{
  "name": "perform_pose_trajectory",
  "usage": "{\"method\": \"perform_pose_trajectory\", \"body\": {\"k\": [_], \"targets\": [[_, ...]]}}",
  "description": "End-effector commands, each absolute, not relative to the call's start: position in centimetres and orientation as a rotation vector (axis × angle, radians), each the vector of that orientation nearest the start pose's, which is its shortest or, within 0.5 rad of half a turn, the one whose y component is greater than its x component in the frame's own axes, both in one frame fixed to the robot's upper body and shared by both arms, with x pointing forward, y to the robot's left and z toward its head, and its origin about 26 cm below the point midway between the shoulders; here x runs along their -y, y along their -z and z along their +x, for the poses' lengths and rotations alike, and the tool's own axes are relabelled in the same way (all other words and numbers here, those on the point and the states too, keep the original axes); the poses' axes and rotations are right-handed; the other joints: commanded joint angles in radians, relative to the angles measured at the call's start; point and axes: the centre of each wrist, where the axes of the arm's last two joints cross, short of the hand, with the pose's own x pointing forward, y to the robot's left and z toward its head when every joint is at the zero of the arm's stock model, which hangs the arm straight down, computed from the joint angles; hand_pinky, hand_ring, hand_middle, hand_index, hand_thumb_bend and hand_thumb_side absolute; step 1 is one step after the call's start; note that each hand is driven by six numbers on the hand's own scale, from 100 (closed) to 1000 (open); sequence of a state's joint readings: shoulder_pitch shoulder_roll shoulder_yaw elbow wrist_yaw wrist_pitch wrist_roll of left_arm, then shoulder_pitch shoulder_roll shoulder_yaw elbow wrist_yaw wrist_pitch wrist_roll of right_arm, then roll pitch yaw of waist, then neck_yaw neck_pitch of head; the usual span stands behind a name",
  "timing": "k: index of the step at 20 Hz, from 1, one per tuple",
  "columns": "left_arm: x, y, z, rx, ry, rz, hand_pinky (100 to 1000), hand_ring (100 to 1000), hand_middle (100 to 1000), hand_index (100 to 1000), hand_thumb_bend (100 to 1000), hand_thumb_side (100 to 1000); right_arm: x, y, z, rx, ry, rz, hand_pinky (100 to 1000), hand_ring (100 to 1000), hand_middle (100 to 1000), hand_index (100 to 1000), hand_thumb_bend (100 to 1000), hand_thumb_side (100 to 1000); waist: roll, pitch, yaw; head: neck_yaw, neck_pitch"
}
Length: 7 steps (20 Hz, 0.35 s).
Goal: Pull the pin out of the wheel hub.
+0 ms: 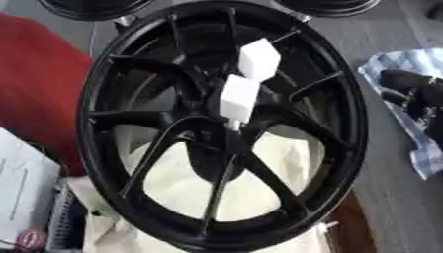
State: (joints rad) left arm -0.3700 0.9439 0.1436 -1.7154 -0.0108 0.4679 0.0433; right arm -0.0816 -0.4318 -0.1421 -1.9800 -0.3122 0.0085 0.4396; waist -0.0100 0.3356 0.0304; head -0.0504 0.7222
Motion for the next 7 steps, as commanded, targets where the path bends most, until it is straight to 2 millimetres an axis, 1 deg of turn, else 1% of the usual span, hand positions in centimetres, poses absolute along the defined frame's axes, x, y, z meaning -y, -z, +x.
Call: {"method": "perform_pose_trajectory", "body": {"k": [1,2,4,5,6,7], "targets": [[-38.3,-29.4,30.1,1.911,0.175,0.874,798,688,601,782,100,596,33.3,-17.4,27.2,2.030,-0.630,0.180,1000,994,911,795,100,716,-0.001,-0.010,-0.005,0.004,-0.012],[-37.2,-28.7,29.8,1.977,0.126,0.808,795,684,596,778,100,603,33.2,-17.4,27.2,2.033,-0.630,0.184,1000,994,911,795,100,719,-0.003,-0.007,-0.007,0.003,-0.013],[-35.4,-27.3,29.0,2.055,0.055,0.692,791,681,592,776,100,619,33.1,-17.4,27.2,2.035,-0.625,0.188,1000,994,911,795,100,721,-0.008,-0.002,-0.011,-0.001,-0.017],[-34.8,-26.5,28.7,2.078,0.020,0.636,789,676,585,767,100,614,33.1,-17.4,27.3,2.036,-0.623,0.188,1000,994,911,795,100,721,-0.009,0.000,-0.012,-0.001,-0.018],[-34.3,-25.7,28.6,2.090,-0.019,0.583,771,652,557,741,100,621,33.0,-17.4,27.3,2.038,-0.621,0.189,1000,994,911,795,100,719,-0.011,0.002,-0.013,0.001,-0.019],[-34.1,-25.1,28.5,2.100,-0.048,0.540,770,651,556,740,100,623,33.0,-17.4,27.3,2.041,-0.620,0.189,1000,994,911,795,100,719,-0.012,0.004,-0.014,0.002,-0.020]]}}
